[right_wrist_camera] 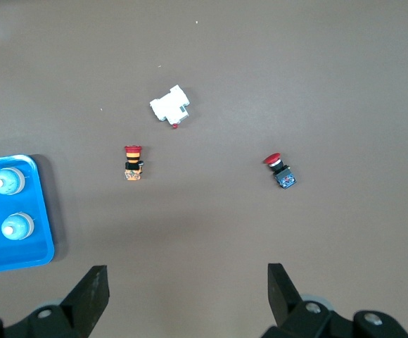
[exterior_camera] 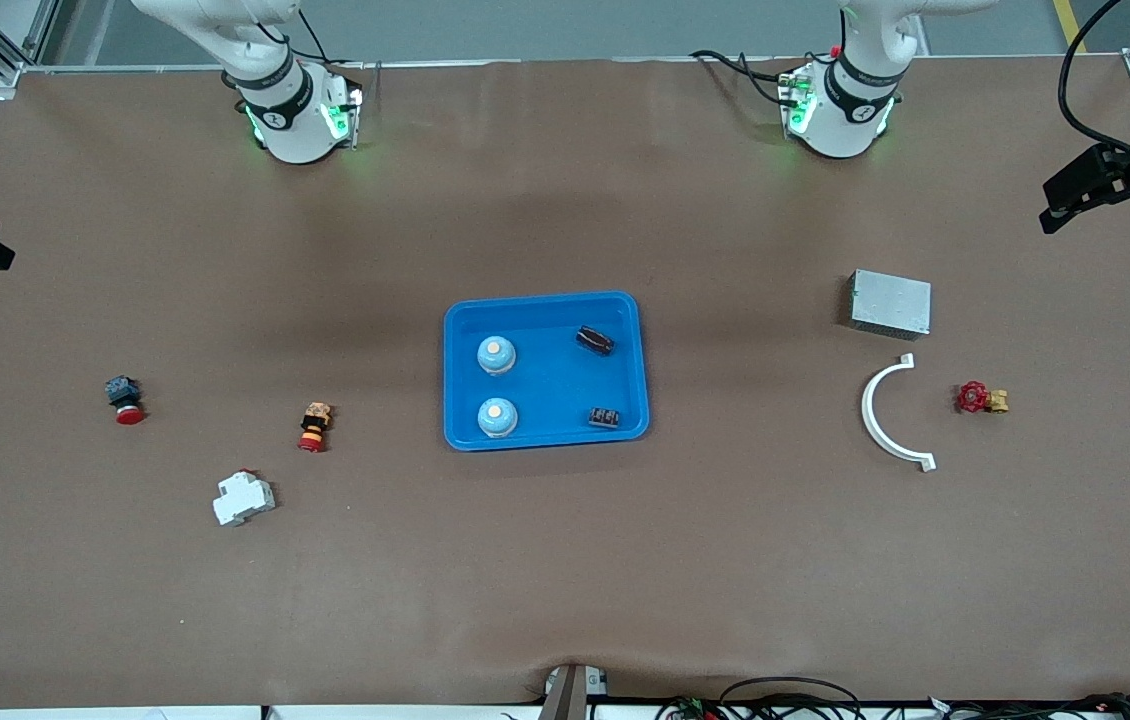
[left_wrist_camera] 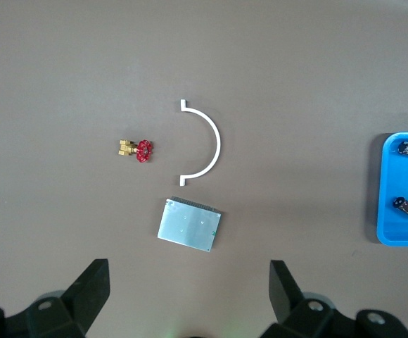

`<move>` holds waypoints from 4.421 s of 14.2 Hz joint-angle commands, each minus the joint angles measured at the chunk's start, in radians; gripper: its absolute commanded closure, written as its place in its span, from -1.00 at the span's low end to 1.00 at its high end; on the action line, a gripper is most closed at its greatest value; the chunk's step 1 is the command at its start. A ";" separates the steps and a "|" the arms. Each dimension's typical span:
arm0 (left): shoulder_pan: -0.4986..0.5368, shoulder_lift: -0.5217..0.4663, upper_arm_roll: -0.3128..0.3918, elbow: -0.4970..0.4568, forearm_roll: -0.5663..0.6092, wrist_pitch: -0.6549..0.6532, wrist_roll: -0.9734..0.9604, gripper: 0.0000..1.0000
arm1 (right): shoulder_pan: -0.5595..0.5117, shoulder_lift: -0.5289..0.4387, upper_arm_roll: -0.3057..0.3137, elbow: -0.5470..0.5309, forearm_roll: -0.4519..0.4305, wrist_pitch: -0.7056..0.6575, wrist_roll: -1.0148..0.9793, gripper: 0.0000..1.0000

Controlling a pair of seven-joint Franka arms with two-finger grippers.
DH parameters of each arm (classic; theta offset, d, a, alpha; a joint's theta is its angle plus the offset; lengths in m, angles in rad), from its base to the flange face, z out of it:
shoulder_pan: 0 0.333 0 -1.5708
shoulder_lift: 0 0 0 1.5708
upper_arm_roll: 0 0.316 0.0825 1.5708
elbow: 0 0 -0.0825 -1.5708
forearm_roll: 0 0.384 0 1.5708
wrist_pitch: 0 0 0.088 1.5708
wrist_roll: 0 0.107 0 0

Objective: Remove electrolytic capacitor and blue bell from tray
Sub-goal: 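Reach the left gripper to a capacitor while the right gripper reaches a bell, then grasp the brown capacitor with the left gripper while the right gripper grasps the bell, then carry the capacitor toward the white arc while the right gripper carries the bell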

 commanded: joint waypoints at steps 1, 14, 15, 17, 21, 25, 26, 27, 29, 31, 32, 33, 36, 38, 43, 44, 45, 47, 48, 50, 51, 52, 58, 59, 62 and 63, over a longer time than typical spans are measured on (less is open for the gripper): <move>0.002 0.007 0.001 0.019 -0.009 -0.011 0.005 -1.00 | -0.003 -0.021 0.007 -0.037 -0.011 0.008 0.006 -1.00; -0.109 0.257 -0.076 0.005 -0.024 0.122 -0.249 -1.00 | 0.247 -0.016 0.009 -0.403 0.037 0.337 0.352 -1.00; -0.135 0.280 -0.079 0.005 -0.024 0.145 -0.301 -1.00 | 0.302 -0.011 0.007 -0.440 0.037 0.394 0.419 -1.00; -0.180 0.325 -0.081 0.005 -0.042 0.188 -0.430 -1.00 | 0.369 0.027 0.009 -0.512 0.037 0.519 0.541 -1.00; -0.293 0.411 -0.081 0.002 -0.061 0.288 -0.694 -1.00 | 0.497 0.136 0.011 -0.541 0.101 0.695 0.733 -1.00; -0.387 0.504 -0.081 -0.027 -0.061 0.447 -0.929 -0.86 | 0.581 0.264 0.009 -0.537 0.101 0.839 0.828 -1.00; -0.405 0.538 -0.081 -0.033 -0.062 0.499 -0.972 -0.86 | 0.597 0.286 0.009 -0.532 0.101 0.854 0.869 -1.00; -0.430 0.570 -0.081 -0.033 -0.062 0.538 -1.016 -0.85 | 0.616 0.307 0.009 -0.529 0.101 0.867 0.897 -1.00; -0.455 0.618 -0.082 -0.033 -0.064 0.589 -1.108 -0.80 | 0.627 0.347 0.011 -0.532 0.101 0.920 0.923 -1.00; -0.501 0.665 -0.082 -0.038 -0.097 0.647 -1.228 -0.73 | 0.655 0.374 0.009 -0.529 0.103 0.940 0.961 -1.00; -0.514 0.679 -0.084 -0.041 -0.099 0.658 -1.292 -0.72 | 0.666 0.387 0.009 -0.526 0.101 0.957 1.003 -1.00; -0.536 0.707 -0.084 -0.041 -0.099 0.659 -1.328 -0.62 | 0.675 0.401 0.009 -0.525 0.101 0.980 1.015 -1.00; -0.597 0.741 -0.079 -0.059 -0.090 0.661 -1.426 -0.43 | 0.696 0.441 0.009 -0.511 0.101 0.993 1.023 -1.00; -0.604 0.756 -0.081 -0.061 -0.087 0.672 -1.474 -0.35 | 0.713 0.463 0.009 -0.499 0.097 0.994 1.058 -1.00; -0.627 0.765 -0.084 -0.134 -0.094 0.750 -1.552 -0.17 | 0.768 0.562 0.009 -0.472 0.097 1.089 1.135 -1.00; -0.634 0.767 -0.082 -0.156 -0.098 0.788 -1.569 -0.11 | 0.779 0.585 0.007 -0.471 0.097 1.112 1.152 -1.00; -0.636 0.767 -0.084 -0.175 -0.098 0.823 -1.598 -0.06 | 0.782 0.602 0.007 -0.471 0.095 1.127 1.159 -1.00; -0.637 0.764 -0.084 -0.194 -0.098 0.848 -1.621 0.73 | 0.792 0.613 0.007 -0.472 0.095 1.129 1.161 -1.00; -0.630 0.752 -0.084 -0.194 -0.098 0.848 -1.629 1.00 | 0.790 0.613 0.006 -0.472 0.092 1.128 1.163 -1.00; -0.620 0.721 -0.082 -0.193 -0.096 0.839 -1.638 1.00 | 0.790 0.613 0.006 -0.472 0.091 1.126 1.161 -1.00; -0.610 0.702 -0.074 -0.186 -0.096 0.839 -1.641 1.00 | 0.790 0.613 0.006 -0.471 0.089 1.126 1.158 -1.00; -0.584 0.676 -0.074 -0.185 -0.093 0.837 -1.638 1.00 | 0.790 0.611 0.006 -0.471 0.089 1.125 1.156 -0.87; -0.381 0.505 -0.074 -0.185 -0.084 0.654 -1.451 1.00 | 0.769 0.582 0.006 -0.442 0.092 1.059 1.144 1.00; -0.348 0.489 -0.074 -0.185 -0.085 0.623 -1.390 1.00 | 0.758 0.569 0.004 -0.433 0.091 1.025 1.138 1.00; -0.266 0.463 -0.074 -0.186 -0.084 0.542 -1.232 1.00 | 0.707 0.529 0.004 -0.358 0.091 0.857 1.063 1.00; -0.239 0.460 -0.074 -0.185 -0.084 0.519 -1.180 1.00 | 0.680 0.512 0.004 -0.339 0.091 0.789 1.016 1.00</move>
